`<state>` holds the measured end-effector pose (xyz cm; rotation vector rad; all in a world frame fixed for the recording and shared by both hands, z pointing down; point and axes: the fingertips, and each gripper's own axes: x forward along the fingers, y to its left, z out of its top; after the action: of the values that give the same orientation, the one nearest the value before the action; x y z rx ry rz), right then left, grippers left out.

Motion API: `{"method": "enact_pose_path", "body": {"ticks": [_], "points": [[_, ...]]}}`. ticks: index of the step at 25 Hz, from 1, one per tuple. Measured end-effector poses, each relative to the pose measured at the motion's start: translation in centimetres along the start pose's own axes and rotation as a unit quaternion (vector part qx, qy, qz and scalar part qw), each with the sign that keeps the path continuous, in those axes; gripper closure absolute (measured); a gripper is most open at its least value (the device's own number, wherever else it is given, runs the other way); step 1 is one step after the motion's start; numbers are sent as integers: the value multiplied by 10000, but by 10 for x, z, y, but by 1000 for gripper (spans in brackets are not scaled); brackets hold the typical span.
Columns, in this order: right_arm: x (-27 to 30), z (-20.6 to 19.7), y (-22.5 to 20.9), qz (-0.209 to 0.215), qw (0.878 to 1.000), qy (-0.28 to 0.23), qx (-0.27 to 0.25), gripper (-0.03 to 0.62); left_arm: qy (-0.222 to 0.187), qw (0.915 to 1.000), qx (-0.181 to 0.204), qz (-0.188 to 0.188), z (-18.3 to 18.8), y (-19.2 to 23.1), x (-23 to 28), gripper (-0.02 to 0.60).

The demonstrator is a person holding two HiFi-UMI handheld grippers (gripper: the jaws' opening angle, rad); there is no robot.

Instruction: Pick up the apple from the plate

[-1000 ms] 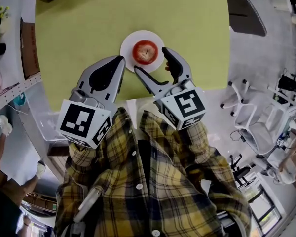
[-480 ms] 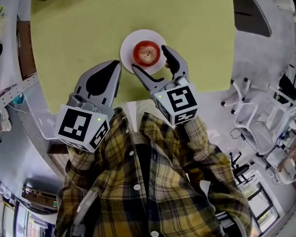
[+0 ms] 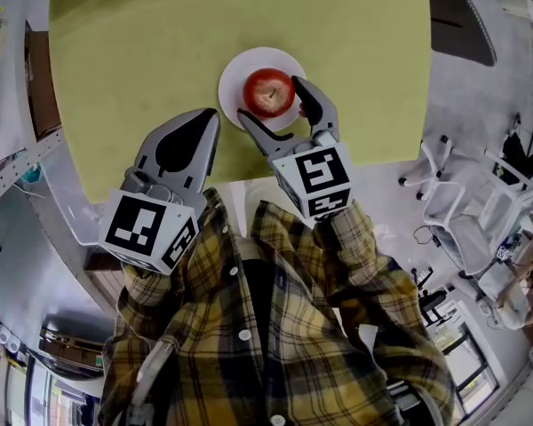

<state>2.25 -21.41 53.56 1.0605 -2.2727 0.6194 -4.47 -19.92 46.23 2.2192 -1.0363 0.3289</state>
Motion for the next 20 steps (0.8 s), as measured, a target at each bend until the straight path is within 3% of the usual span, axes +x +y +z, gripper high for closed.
{"method": "enact_pose_path", "body": {"ticks": [20], "points": [[6, -7, -11, -221, 9997, 66, -5, 210, 27, 10000, -62, -64, -3, -3, 4, 574]]}}
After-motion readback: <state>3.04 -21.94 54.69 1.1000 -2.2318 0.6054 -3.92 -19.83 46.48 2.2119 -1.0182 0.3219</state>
